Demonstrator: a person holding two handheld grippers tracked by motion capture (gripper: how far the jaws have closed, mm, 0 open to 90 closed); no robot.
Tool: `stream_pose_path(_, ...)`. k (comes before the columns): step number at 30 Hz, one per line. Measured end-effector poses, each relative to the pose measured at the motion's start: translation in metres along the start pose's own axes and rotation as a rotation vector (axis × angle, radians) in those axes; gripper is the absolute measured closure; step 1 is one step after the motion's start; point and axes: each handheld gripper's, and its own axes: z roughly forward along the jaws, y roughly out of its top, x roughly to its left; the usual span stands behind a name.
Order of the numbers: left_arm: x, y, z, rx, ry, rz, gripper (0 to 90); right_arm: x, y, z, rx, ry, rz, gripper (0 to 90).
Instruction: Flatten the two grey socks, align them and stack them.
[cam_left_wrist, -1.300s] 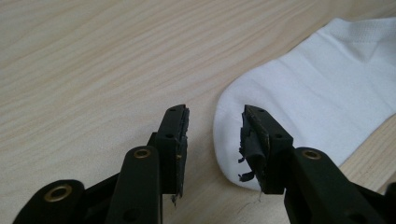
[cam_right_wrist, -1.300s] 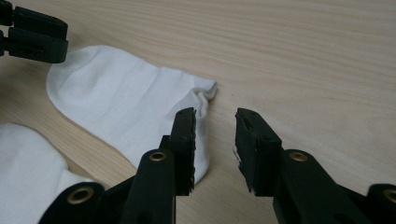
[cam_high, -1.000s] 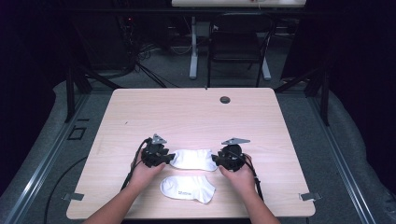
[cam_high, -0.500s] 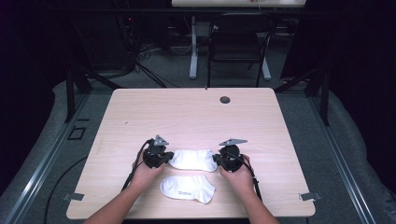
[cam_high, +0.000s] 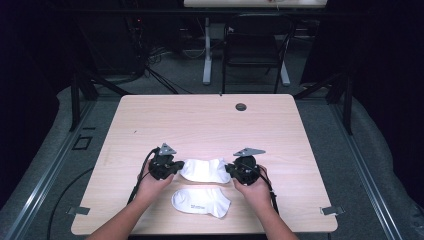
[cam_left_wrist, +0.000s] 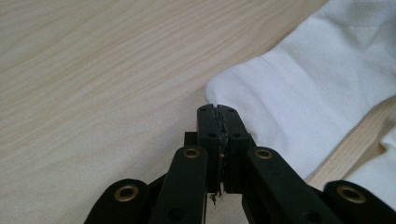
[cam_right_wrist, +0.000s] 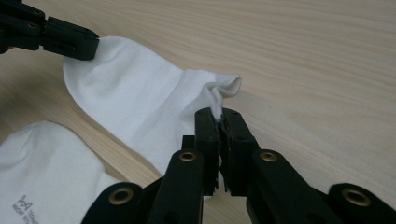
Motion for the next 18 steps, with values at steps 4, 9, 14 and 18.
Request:
stream_pose_path(4,-0.001,0.001,-0.006,-0.016,-0.008,0.000,89.2,0.002,0.002,-0.004,-0.011,0.010,0.000,86.5)
stream_pose_path(9,-0.002,0.000,-0.019,-0.035,-0.025,0.004,89.3,0.007,0.002,-0.014,-0.032,0.024,-0.009,86.6)
stream_pose_path(14,-0.006,-0.001,-0.029,-0.053,-0.045,0.008,89.2,0.011,0.001,-0.023,-0.037,0.033,-0.016,86.6)
stream_pose_path(18,-0.010,-0.002,-0.038,-0.061,-0.058,0.015,89.2,0.016,0.000,-0.032,-0.047,0.042,-0.028,86.6)
